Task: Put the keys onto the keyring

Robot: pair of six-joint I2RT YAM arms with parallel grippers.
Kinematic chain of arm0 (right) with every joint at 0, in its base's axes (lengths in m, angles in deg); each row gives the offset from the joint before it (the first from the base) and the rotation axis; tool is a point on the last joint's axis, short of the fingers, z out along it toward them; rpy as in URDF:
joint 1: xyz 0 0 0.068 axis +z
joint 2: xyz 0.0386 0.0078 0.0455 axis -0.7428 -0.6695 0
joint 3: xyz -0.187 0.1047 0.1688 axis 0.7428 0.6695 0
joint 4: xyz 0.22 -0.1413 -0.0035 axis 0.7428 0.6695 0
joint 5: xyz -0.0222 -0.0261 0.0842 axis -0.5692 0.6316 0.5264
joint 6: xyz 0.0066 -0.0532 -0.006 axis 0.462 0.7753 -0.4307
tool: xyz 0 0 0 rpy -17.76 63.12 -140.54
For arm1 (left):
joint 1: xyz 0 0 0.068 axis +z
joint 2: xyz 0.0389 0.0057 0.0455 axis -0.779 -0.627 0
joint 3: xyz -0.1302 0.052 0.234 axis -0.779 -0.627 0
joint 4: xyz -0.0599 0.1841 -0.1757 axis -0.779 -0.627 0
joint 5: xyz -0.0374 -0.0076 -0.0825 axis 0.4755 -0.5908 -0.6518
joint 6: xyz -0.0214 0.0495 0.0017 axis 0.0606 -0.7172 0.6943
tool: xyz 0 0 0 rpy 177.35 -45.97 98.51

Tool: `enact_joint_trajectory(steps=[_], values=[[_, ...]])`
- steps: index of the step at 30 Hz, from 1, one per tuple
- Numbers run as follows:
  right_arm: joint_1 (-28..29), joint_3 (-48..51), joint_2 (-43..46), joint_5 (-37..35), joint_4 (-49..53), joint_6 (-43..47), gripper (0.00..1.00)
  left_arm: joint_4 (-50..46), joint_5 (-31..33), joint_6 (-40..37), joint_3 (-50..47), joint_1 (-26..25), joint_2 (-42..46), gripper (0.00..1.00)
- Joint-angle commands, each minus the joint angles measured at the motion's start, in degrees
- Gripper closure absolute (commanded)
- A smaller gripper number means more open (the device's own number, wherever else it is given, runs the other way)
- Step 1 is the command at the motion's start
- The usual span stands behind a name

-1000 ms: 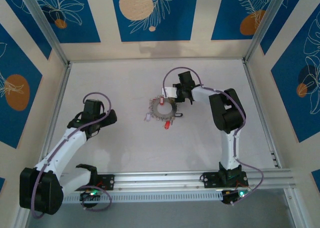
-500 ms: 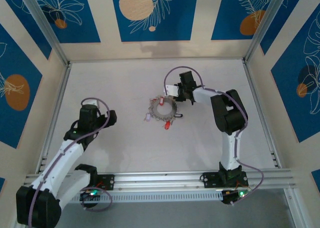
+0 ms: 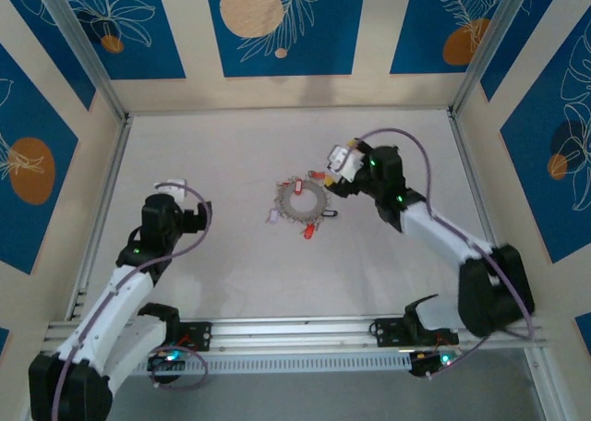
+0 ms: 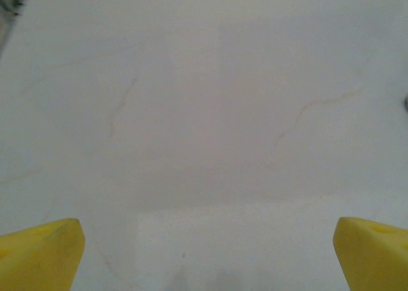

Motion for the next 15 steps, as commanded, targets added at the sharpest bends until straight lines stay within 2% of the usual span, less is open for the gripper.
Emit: enact_joint_trajectory(steps=[1, 6, 8, 12, 15], values=[[-1.62, 9.36, 6.19, 1.73, -11.05, -17.62, 0.01, 11.24, -4.47, -6.97, -1.96, -0.26, -6.59, 0.0], [-8.62, 19.74, 8.31, -2.0, -18.72, -27.11, 0.01, 26.42, -1.5, -8.17, -5.29, -0.24, -12.51, 0.0], [-10.78, 22.37, 7.21, -6.02, -21.13, -28.84, 0.01, 31.66, 0.06, -9.07, -6.39, -0.19, -14.96, 0.0], [-15.77, 25.36, 1.93, -2.77, -27.78, -31.11, 0.01, 44.82, -3.05, -8.45, -8.85, 0.4, -21.71, 0.0], [-17.67, 26.2, -4.89, -2.86, -36.03, -32.25, 0.01, 46.18, -2.63, -10.16, -7.8, 0.45, -24.92, 0.0]])
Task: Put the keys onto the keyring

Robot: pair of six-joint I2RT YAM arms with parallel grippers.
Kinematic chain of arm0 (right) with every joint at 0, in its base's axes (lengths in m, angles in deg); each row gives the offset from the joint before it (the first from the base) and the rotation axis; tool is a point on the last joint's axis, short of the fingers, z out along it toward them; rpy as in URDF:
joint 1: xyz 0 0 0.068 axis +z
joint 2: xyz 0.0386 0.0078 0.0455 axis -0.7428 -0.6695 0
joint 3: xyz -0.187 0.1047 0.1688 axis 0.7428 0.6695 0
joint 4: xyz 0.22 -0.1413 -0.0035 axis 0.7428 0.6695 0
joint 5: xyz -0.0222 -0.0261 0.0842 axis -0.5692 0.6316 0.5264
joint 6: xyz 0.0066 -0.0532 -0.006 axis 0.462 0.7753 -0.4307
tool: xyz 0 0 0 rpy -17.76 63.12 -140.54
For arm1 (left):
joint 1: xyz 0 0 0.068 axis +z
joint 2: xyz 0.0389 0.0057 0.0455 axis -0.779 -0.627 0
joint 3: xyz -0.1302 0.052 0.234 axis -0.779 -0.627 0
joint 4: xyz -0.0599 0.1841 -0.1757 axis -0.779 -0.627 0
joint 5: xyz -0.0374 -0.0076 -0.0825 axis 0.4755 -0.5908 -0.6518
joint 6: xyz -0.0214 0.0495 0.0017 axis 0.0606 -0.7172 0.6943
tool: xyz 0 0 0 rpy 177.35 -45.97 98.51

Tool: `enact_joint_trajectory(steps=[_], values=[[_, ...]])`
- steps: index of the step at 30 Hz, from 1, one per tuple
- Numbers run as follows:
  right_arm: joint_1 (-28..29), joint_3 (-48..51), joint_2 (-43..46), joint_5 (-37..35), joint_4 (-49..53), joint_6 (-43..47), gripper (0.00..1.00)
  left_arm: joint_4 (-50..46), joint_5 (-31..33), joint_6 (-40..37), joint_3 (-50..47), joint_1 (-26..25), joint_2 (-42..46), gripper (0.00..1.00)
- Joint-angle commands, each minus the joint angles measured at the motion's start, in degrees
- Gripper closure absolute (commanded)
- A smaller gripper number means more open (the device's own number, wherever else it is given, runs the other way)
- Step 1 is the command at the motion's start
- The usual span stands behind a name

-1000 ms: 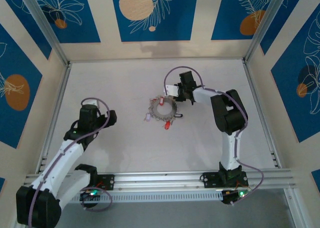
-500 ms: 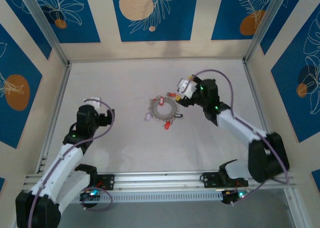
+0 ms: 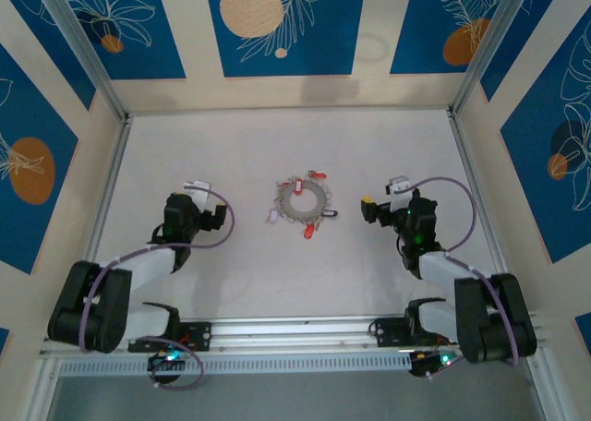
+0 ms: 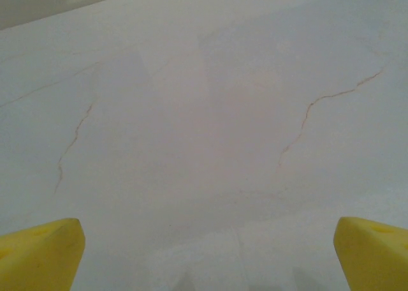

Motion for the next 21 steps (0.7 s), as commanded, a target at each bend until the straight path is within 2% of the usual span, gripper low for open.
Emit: enact_joint_trajectory(steps=[1, 3, 7, 8, 9, 10, 11, 12, 13, 15, 16, 21], values=[[-1.37, 0.32, -4.27, -0.45, -11.46, -5.16, 0.01, 11.67, -0.13, -2.65, -0.54, 0.37, -2.51, 0.0], [-2.55, -0.41, -6.85, 1.37, -12.53, -6.58, 0.01, 15.7, 0.35, -3.08, -1.19, 0.98, -4.35, 0.0], [-3.48, 0.0, -19.81, 1.25, -27.55, -8.26, 0.01, 16.92, 0.44, -2.24, -0.33, 1.88, -7.75, 0.0], [-2.85, -0.62, -19.14, 0.91, -25.05, -7.62, 0.01, 17.23, 0.2, -1.83, -0.4, 2.32, -7.78, 0.0], [-2.37, -2.27, -16.56, 0.28, -17.9, -6.71, 0.01, 18.03, 1.14, -0.98, -0.34, 2.62, -8.68, 0.0], [-2.38, -3.43, -16.92, 1.0, -16.34, -6.46, 0.01, 18.19, 0.31, 0.14, 0.02, 3.69, -9.83, 0.0], [-2.0, -4.1, -18.56, 0.78, -17.85, -6.15, 0.01, 17.77, -3.59, 1.46, 1.13, 5.77, -12.3, 0.0], [-1.84, -5.39, -18.26, -0.39, -15.0, -6.44, 0.01, 19.95, -6.23, 2.71, 2.4, 7.69, -15.25, 0.0], [-2.04, -6.81, -17.6, -0.82, -11.01, -6.86, 0.01, 16.14, -7.11, 3.7, 2.36, 8.78, -13.41, 0.0], [-3.36, -8.88, -18.29, -0.34, -7.95, -8.72, 0.01, 17.88, -5.81, 3.36, 2.45, 8.35, -14.18, 0.0], [-4.15, -9.03, -17.7, 1.09, -6.62, -9.1, 0.01, 15.45, -5.78, 3.38, 2.63, 8.33, -13.17, 0.0], [-4.54, -9.1, -17.98, 1.69, -7.0, -9.44, 0.01, 16.61, -5.94, 3.32, 2.52, 8.34, -13.5, 0.0]])
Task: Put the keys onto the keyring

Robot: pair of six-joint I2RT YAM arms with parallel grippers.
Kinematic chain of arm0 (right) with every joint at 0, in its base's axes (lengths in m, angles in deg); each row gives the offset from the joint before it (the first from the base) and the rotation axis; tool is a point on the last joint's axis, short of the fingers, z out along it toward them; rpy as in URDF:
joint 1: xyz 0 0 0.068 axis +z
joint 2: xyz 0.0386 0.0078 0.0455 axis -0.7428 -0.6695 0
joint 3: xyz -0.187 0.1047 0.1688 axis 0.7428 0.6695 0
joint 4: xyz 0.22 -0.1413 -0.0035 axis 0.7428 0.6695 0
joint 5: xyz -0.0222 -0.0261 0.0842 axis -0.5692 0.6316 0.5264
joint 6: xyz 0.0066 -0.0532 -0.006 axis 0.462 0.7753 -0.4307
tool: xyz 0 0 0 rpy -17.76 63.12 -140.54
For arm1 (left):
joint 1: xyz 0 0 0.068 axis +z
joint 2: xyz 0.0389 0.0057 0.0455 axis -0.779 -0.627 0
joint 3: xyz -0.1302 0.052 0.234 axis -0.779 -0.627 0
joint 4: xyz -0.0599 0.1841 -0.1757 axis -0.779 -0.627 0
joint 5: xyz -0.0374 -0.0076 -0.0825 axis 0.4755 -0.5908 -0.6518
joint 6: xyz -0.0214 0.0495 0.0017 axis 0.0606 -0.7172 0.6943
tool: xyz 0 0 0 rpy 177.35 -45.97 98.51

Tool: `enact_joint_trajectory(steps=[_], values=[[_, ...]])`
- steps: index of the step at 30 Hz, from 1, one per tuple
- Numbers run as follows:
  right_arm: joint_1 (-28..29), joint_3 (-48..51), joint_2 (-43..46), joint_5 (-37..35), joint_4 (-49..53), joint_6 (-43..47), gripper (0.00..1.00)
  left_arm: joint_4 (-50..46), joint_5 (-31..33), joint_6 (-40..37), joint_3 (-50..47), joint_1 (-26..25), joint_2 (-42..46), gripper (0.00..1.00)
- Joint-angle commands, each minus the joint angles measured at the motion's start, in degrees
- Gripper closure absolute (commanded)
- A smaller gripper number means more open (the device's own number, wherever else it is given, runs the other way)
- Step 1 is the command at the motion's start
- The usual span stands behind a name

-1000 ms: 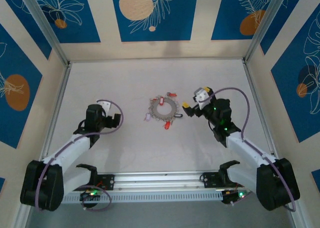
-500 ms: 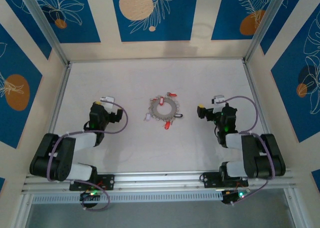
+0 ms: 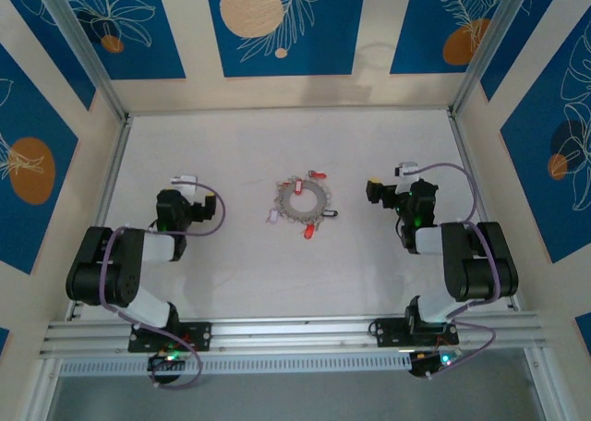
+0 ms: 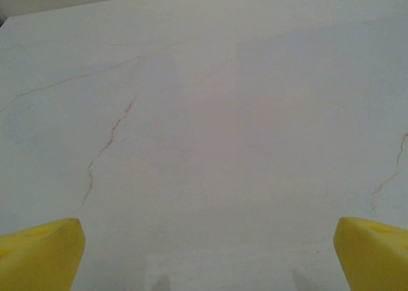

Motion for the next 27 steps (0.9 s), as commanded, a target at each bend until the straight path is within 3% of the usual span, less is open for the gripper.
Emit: enact_joint_trajectory(steps=[1, 27], values=[[-0.08, -0.39, 0.28, 0.64, 2.37, -1.4, 0.01, 1.28, -2.07, 1.15, 1.09, 0.09, 0.27, 0.0], [-0.15, -0.81, 0.09, 1.78, 2.76, -0.95, 0.01, 0.97, -2.69, 1.0, 1.3, 0.1, 0.31, 0.0]])
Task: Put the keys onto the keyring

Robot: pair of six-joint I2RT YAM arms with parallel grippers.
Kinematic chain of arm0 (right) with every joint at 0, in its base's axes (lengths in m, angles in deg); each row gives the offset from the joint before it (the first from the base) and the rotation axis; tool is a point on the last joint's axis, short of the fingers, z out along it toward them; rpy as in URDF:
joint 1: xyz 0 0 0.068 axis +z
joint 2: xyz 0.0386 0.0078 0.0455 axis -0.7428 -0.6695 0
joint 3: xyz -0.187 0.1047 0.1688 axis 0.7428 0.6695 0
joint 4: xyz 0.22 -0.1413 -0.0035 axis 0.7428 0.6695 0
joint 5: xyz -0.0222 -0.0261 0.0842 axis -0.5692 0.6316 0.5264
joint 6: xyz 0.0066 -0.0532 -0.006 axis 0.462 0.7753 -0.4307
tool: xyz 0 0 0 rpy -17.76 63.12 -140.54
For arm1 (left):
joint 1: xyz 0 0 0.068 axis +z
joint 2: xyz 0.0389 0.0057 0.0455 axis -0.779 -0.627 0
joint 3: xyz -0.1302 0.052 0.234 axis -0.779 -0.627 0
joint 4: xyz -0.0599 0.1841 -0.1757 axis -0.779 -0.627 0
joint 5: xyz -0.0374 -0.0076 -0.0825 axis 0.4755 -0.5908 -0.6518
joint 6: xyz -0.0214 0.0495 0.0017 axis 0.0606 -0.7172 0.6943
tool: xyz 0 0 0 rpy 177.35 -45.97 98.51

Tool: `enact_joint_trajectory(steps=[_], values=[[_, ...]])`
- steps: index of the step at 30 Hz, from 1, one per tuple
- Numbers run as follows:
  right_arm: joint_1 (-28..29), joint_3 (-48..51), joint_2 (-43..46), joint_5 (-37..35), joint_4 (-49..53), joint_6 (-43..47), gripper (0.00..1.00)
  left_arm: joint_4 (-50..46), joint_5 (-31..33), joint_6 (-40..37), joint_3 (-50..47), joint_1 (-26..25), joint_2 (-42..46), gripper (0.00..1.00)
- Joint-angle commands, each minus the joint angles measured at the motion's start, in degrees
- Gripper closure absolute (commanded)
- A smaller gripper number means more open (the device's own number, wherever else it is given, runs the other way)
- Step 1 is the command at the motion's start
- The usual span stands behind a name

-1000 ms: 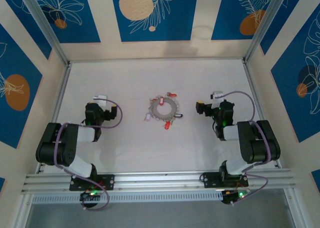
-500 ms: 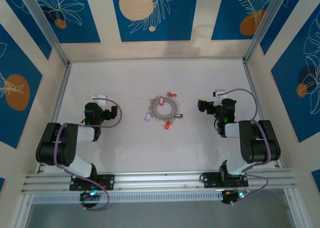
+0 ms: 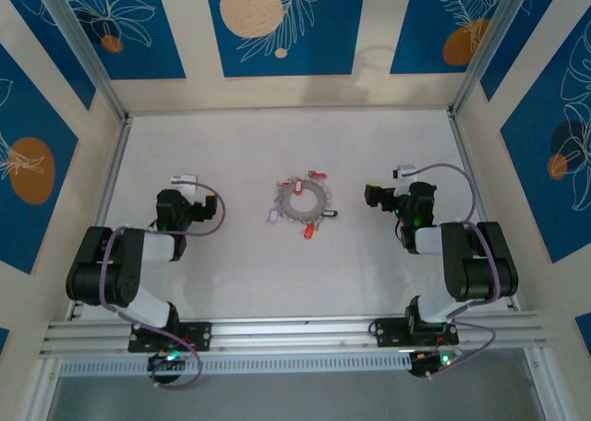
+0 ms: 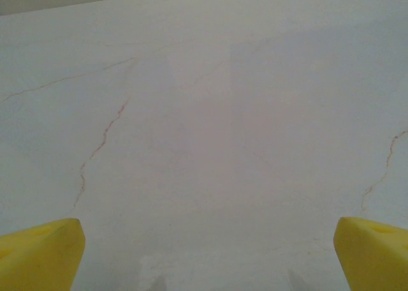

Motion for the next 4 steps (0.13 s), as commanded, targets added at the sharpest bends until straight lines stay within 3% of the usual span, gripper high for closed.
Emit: enact_joint_trajectory(steps=[1, 4], values=[[-0.14, -0.72, 0.1, 0.67, -0.17, -0.7, 0.01, 0.98, -1.71, 0.43, 1.2, 0.1, 0.31, 0.0], [-0.05, -0.56, 0.17, 0.58, -0.39, -0.63, 0.01, 0.96, -1.71, 0.44, 1.18, 0.1, 0.31, 0.0]])
